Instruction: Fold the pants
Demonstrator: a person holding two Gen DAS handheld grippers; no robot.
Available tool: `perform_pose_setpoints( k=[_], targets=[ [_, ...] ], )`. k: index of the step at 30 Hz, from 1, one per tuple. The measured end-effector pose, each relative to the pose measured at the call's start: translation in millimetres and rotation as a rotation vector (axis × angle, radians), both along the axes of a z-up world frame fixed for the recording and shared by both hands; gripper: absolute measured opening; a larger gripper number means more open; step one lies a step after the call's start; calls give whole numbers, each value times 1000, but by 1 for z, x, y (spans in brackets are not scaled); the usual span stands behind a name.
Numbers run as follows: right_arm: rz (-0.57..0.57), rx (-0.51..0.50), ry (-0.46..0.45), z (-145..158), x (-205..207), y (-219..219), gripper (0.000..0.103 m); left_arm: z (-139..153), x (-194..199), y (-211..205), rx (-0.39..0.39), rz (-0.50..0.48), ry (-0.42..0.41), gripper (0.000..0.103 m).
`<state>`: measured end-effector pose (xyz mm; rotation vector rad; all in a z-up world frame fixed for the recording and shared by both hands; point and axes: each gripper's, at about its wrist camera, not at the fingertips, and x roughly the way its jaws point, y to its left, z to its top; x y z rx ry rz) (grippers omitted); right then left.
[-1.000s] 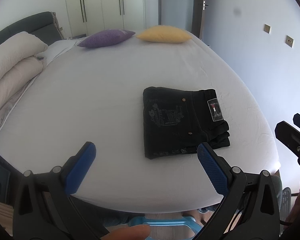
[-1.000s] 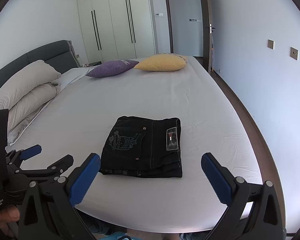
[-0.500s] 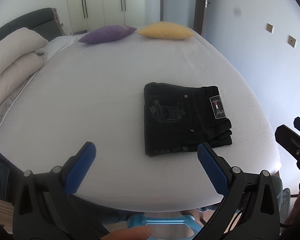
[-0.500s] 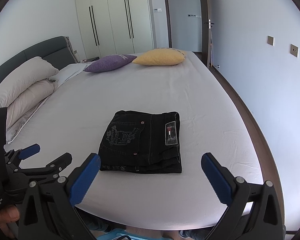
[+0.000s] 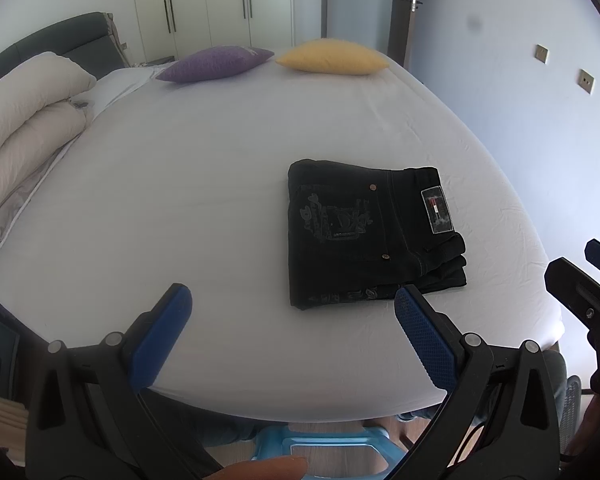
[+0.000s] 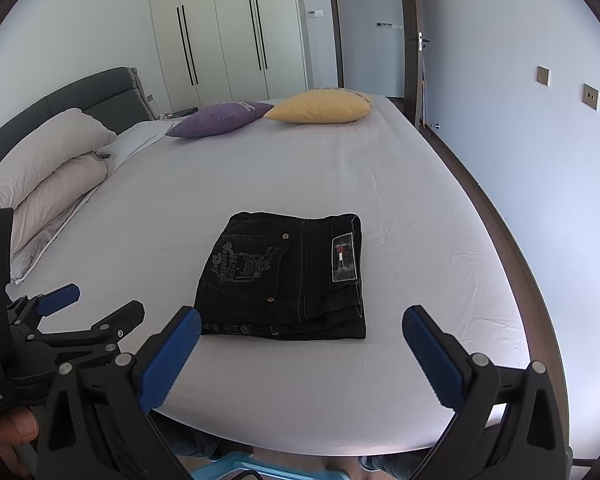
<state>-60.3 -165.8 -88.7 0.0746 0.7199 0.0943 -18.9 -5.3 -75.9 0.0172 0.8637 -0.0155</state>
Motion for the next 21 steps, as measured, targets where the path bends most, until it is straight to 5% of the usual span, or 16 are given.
perform_pose_setpoints(
  k=[21],
  targets=[
    [1, -1, 9, -5, 0, 3, 103, -7, -1, 0, -1, 1, 9, 103]
  ],
)
